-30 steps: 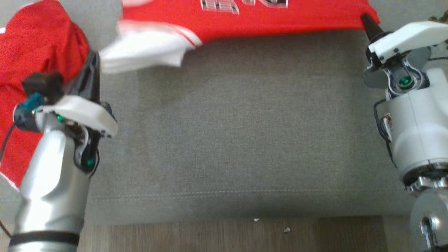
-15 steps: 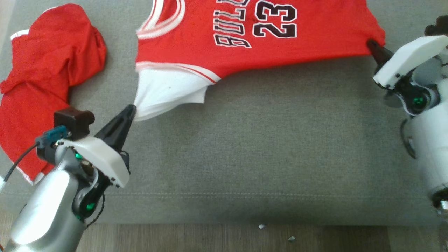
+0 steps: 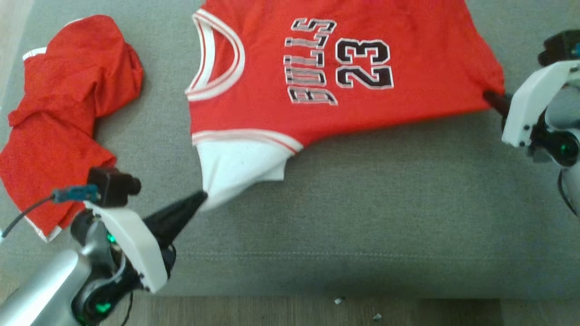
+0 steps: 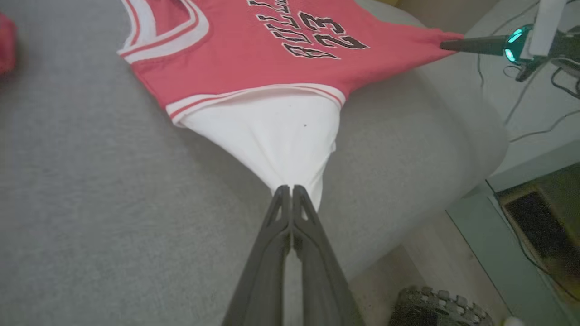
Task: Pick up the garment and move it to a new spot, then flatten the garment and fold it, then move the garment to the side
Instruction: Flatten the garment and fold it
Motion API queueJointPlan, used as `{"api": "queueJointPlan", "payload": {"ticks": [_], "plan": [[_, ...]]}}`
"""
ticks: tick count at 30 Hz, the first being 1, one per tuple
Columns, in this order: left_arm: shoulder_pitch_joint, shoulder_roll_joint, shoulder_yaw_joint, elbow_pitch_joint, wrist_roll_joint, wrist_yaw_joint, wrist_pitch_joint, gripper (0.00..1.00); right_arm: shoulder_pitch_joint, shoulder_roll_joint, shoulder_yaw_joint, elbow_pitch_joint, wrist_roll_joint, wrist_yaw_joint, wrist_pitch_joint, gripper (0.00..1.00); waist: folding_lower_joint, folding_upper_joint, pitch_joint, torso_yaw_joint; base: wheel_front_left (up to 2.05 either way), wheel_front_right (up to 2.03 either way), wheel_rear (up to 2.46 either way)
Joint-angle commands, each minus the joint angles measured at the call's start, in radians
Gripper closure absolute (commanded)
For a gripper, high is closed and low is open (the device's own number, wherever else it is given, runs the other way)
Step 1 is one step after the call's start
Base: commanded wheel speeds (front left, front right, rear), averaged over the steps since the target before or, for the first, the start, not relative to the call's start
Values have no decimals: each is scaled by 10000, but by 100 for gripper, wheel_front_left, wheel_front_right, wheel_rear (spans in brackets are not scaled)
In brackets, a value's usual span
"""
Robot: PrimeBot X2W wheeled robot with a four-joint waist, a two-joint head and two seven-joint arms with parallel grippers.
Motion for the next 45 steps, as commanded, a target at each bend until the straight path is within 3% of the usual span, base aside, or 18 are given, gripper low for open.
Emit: {"api": "queueJointPlan", "payload": {"ticks": [1, 10, 18, 25, 34, 45], "plan": [[-203, 607, 263, -433, -244, 1, 78, 100, 156, -346, 230, -404, 215, 63, 204, 100, 1, -1, -92, -13, 0, 0, 0], [114, 1514, -550, -894, -1446, 1, 546, 100, 855, -1046, 1189, -695, 1226, 63, 1800, 100, 1, -1, -578, -85, 0, 0, 0], [501, 2296, -1087, -1435, -2364, 0, 1038, 100, 1673, -1606, 1826, -1428, 2087, 63, 4045, 100, 1, -1, -967, -203, 0, 0, 0], [271, 2653, -928, -1708, -2516, 0, 904, 100, 1696, -1766, 1517, -2104, 2100, 63, 4524, 100, 1, -1, -825, -258, 0, 0, 0], [-852, 2614, -445, -1755, -2536, 0, 698, 100, 1107, -1389, 814, -1939, 1380, 63, 4293, 100, 1, -1, -303, -223, 0, 0, 0], [-2733, 1724, 244, -909, -3035, 0, 143, 100, 137, -542, 255, -1403, 468, 63, 3453, 100, 1, -1, 524, -342, 0, 0, 0]]}}
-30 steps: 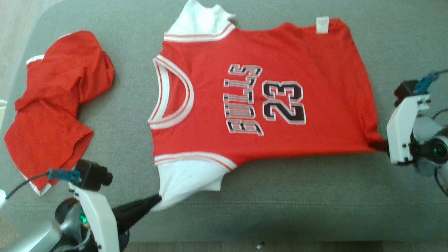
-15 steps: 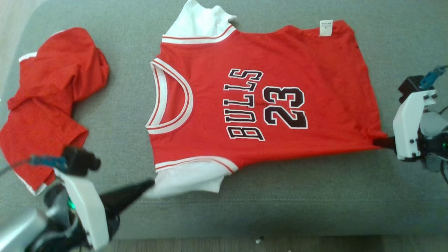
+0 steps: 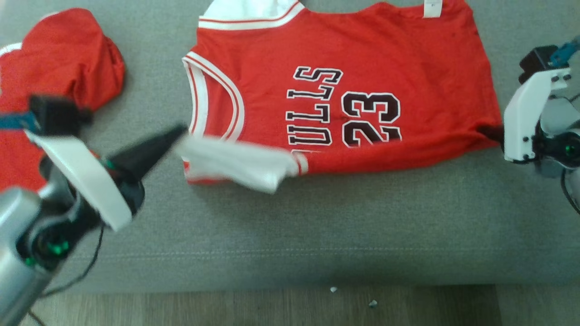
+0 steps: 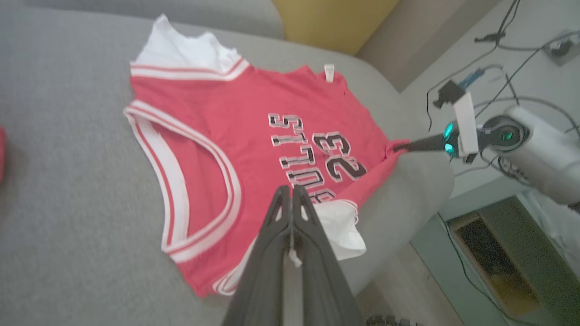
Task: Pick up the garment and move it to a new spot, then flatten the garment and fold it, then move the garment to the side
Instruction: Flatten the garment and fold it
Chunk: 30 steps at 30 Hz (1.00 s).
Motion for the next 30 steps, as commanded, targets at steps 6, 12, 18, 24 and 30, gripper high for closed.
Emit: {"api": "queueJointPlan", "payload": {"ticks": [6, 12, 18, 24, 30], "plan": [[-1406, -140, 863, 557, -232, -2, -362, 100, -494, 261, -155, 90, -327, 63, -521, 100, 0, 0, 353, -92, 0, 0, 0], [-2162, -604, 701, 1559, 280, 14, -523, 100, -800, 501, -92, 350, -515, 63, -1118, 100, 0, 0, 668, -235, 0, 0, 0], [-2797, -1157, 592, 2603, 730, 232, -751, 100, -1082, 746, 80, 574, -500, 63, -1649, 100, 0, 0, 962, -353, 0, 0, 0], [-3375, -1814, 521, 3993, 1323, 850, -1276, 0, -1371, 1124, -2, 999, -418, 63, -2653, 0, 0, 0, 1161, -512, 0, 0, 0], [-3526, -2524, 1007, 4810, 1753, 1542, -3072, 0, -1496, 1297, -306, 1213, -162, 63, -3632, 0, 0, 0, 1008, -579, 0, 0, 0]]}}
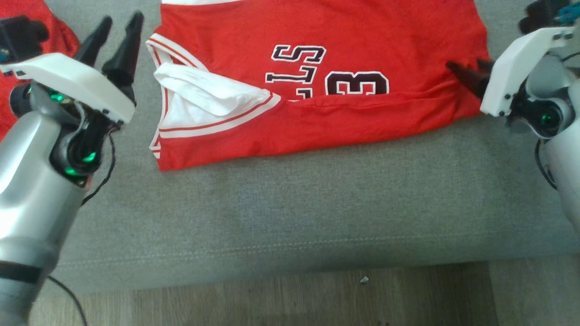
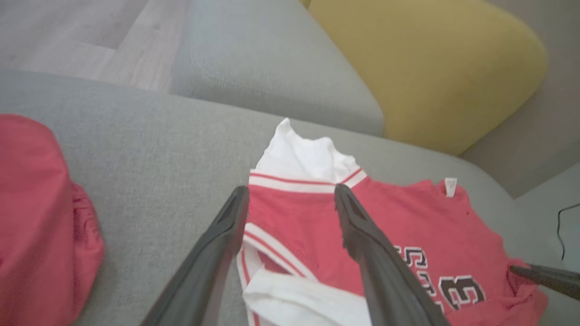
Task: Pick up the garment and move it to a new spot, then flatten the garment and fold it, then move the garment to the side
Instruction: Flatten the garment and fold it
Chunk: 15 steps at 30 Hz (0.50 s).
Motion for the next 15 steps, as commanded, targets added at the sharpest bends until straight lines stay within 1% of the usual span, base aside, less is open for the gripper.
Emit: {"api": "queueJointPlan", "payload": {"ticks": [1, 4, 8, 9, 11, 15], "plan": [[-448, 195, 606, -183, 80, 85, -516, 0, -39, 24, -144, -302, 125, 63, -423, 0, -2, 0, -115, 2, 0, 0, 0], [-161, -177, 1013, -183, -9, 233, -1441, 0, 136, 42, -290, -575, 248, 63, -1321, 0, -2, 0, -346, 20, 0, 0, 0], [519, -673, 1699, -555, 210, 504, -1911, 0, 630, 46, -567, -1265, 519, 63, -2867, 0, -2, 0, -716, 101, 0, 0, 0], [748, -776, 1892, -690, 430, 600, -1938, 0, 796, 56, -621, -1463, 567, 63, -3255, 0, -2, 0, -827, 115, 0, 0, 0], [1258, -1118, 2630, -1180, 1092, 800, -1950, 0, 1131, 56, -724, -1874, 578, 63, -4039, 0, -2, 0, -1012, 147, 0, 0, 0], [2629, -2026, 3731, -2103, 2588, 919, -1955, 0, 1901, 81, -850, -2614, 229, 63, -5507, 0, -2, 0, -1397, 194, 0, 0, 0]]}}
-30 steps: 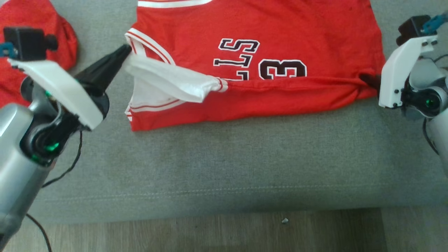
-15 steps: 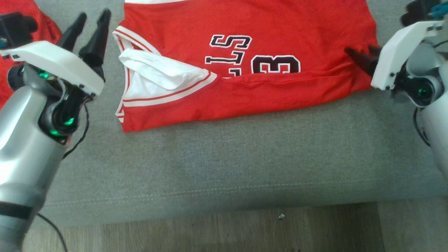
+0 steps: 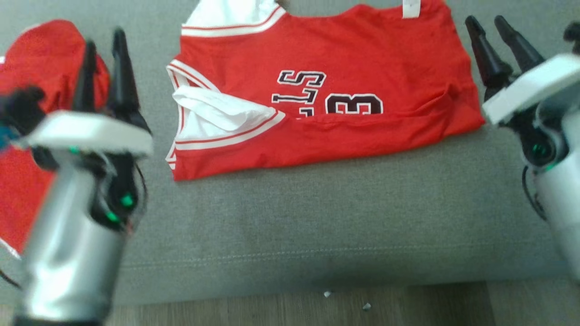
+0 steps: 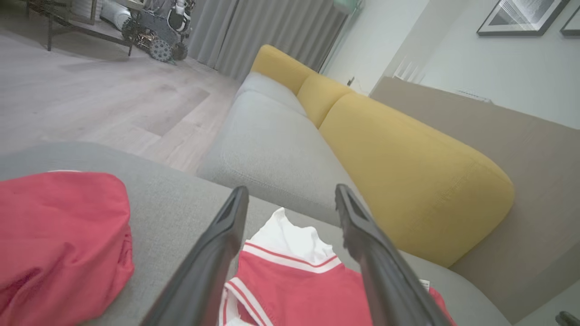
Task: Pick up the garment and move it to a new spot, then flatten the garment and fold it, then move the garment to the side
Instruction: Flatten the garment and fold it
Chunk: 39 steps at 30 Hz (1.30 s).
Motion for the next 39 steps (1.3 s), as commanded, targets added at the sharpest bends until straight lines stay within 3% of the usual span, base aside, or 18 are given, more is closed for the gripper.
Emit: {"api": "queueJointPlan", "payload": {"ticks": [1, 7, 11, 19, 27, 36, 39], "plan": [[168, -11, 596, -520, 507, 34, -48, 0, 302, 32, -49, -511, -293, 63, -489, 0, 0, 0, -248, 42, 0, 0, 0], [1666, -1055, 1280, -1107, 2206, -259, -49, 0, 1375, 370, -424, -1058, -1300, 63, -1868, 0, 0, 0, -617, 53, 0, 0, 0], [2663, -1628, 1767, -1123, 3268, -511, -50, 0, 2249, 1009, -916, -1408, -2196, 63, -2576, 0, 0, 0, -913, -39, 0, 0, 0], [3553, -2057, 2146, -600, 4537, -834, -50, 0, 3754, 2300, -1986, -2269, -3791, 63, -2867, 0, 0, 0, -964, -305, 0, 0, 0], [3080, -2101, 2221, 1027, 5186, -616, -50, 0, 4107, 2771, -2313, -3155, -4528, 63, -2416, 0, 0, 0, -764, -779, 0, 0, 0], [2046, -2009, 2455, 3703, 5738, 282, -51, 0, 4373, 2951, -2418, -3717, -4801, 63, -2104, 0, 0, 0, -545, -1268, 0, 0, 0], [1754, -1958, 2497, 4423, 5737, 334, -51, 0, 4425, 2970, -2480, -3775, -4825, 63, -2032, 0, 0, 0, -489, -1371, 0, 0, 0]]}}
